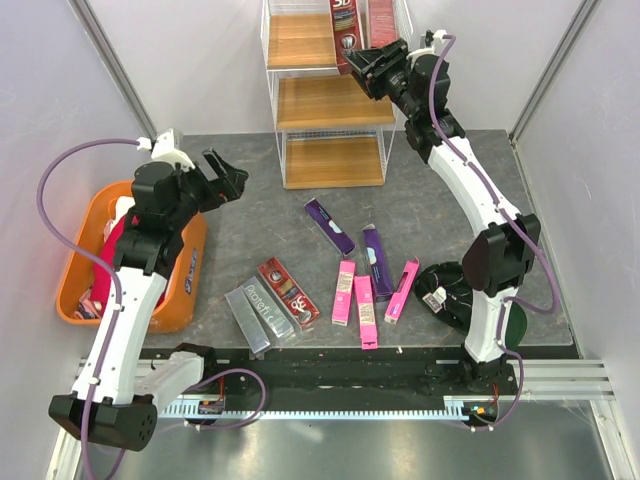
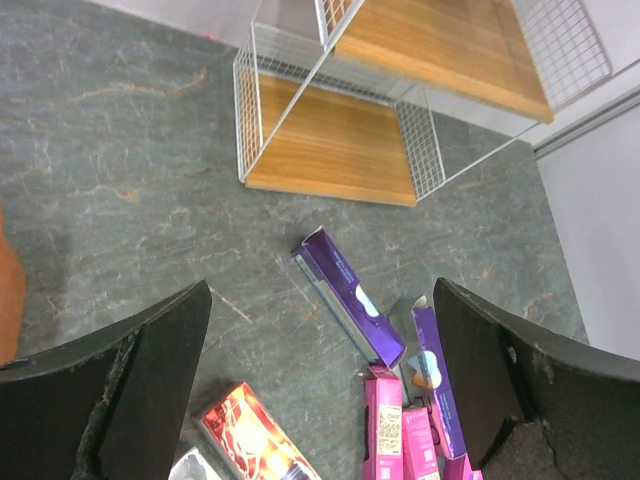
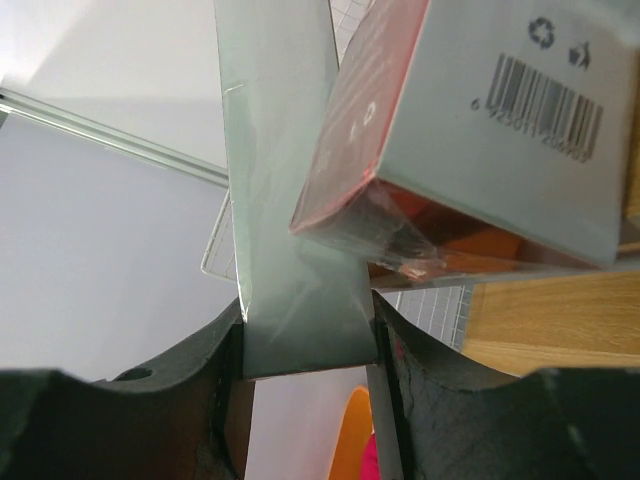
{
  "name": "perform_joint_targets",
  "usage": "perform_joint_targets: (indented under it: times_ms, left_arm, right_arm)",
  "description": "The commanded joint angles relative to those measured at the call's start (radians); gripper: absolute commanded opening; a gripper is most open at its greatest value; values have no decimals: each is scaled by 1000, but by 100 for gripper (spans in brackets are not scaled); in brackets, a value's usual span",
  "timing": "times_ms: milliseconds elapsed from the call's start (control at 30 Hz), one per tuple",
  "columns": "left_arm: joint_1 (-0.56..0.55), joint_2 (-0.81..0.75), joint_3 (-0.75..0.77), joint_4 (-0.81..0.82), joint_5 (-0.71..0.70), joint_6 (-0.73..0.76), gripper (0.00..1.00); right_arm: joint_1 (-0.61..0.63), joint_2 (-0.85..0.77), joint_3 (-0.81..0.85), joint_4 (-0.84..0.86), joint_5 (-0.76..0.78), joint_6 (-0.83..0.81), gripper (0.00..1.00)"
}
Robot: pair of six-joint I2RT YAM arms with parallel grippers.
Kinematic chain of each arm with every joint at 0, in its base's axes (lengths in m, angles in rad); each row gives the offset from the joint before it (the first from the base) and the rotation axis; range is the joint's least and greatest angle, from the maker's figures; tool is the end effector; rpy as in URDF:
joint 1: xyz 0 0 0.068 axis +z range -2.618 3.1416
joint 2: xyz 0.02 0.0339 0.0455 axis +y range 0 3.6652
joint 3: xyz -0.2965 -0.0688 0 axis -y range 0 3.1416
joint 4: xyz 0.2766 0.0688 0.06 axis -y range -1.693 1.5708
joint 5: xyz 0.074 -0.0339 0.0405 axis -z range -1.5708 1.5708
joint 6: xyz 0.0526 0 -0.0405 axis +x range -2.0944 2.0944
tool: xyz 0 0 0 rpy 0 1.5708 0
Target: Place and organize the toothpastes onto the shelf
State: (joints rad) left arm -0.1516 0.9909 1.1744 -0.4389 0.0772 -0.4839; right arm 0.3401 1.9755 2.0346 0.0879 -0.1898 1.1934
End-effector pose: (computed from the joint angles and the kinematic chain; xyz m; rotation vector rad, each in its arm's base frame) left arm 0.2375 -0.0404 0.4390 -0.2523 1.8393 -0.5159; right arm 0.4997 0.1874 0.4807 0.4929 1.5037 1.3725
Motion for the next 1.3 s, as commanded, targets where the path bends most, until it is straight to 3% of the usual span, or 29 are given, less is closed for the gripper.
perform_joint_targets:
  times_ms: [0, 233, 400, 633, 967, 1267]
  left_arm:
    - [6, 17, 2, -24, -7, 36, 100]
    - [6, 14, -10, -23, 18, 24, 100]
    - [6, 9, -19, -21, 24, 18, 100]
    - [6, 8, -38, -11, 49, 5, 100]
    - [6, 2, -65, -1, 58, -1, 100]
    - [6, -6, -82, 0, 58, 2, 100]
  right_arm:
    - [-13, 26, 59, 61, 3, 37, 21]
    - [-29, 62, 81, 69, 13, 78, 24]
    - [-42, 65, 65, 82, 13, 103, 33]
    - [-46, 29, -1, 121, 26, 115, 69]
    - [-47, -24, -73, 150, 4, 104, 98]
    - [-47, -128, -192, 151, -28, 55, 98]
